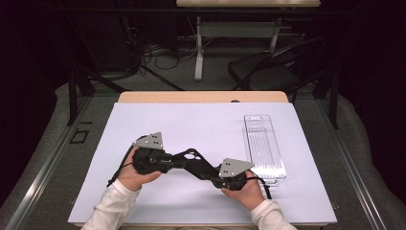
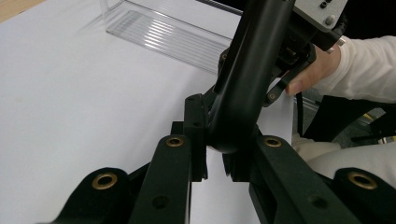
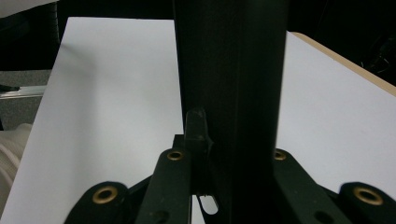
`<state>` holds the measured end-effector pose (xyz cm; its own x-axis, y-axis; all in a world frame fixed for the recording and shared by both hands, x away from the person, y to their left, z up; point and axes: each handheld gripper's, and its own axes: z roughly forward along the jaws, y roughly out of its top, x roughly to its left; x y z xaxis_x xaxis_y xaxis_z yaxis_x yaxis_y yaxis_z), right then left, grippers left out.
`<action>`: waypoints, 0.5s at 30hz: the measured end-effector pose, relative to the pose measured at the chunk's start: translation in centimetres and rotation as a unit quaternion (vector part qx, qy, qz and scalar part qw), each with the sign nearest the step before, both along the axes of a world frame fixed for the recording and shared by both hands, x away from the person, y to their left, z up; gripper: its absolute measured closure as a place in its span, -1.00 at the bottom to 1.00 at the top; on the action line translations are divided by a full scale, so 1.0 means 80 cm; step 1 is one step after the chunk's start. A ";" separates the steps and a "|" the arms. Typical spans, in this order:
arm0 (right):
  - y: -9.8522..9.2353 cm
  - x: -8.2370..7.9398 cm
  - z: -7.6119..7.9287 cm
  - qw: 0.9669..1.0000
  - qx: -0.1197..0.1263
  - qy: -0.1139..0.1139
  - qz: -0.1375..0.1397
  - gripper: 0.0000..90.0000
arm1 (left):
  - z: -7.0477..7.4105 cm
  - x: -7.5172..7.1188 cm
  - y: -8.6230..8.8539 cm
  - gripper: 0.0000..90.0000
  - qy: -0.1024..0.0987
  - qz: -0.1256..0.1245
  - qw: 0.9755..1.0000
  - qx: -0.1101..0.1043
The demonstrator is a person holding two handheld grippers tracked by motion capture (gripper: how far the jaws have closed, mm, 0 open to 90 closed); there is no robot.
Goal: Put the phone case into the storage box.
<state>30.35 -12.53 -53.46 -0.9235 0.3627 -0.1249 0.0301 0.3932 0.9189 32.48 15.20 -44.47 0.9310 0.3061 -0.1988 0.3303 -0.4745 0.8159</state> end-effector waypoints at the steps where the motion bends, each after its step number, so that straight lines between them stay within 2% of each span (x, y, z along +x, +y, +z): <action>1: 0.000 0.000 0.000 1.000 0.000 0.000 -0.001 0.75 | 0.000 0.000 0.000 0.81 0.001 0.001 1.000 -0.001; 15: 0.000 0.000 0.000 1.000 0.007 0.006 -0.009 0.58 | -0.001 0.001 0.001 0.81 0.014 0.007 1.000 -0.006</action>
<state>30.38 -12.50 -53.45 -0.9183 0.3805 -0.1095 0.0471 0.3796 0.9239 32.53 15.30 -44.56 0.9208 0.3162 -0.2284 0.3595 -0.4607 0.8115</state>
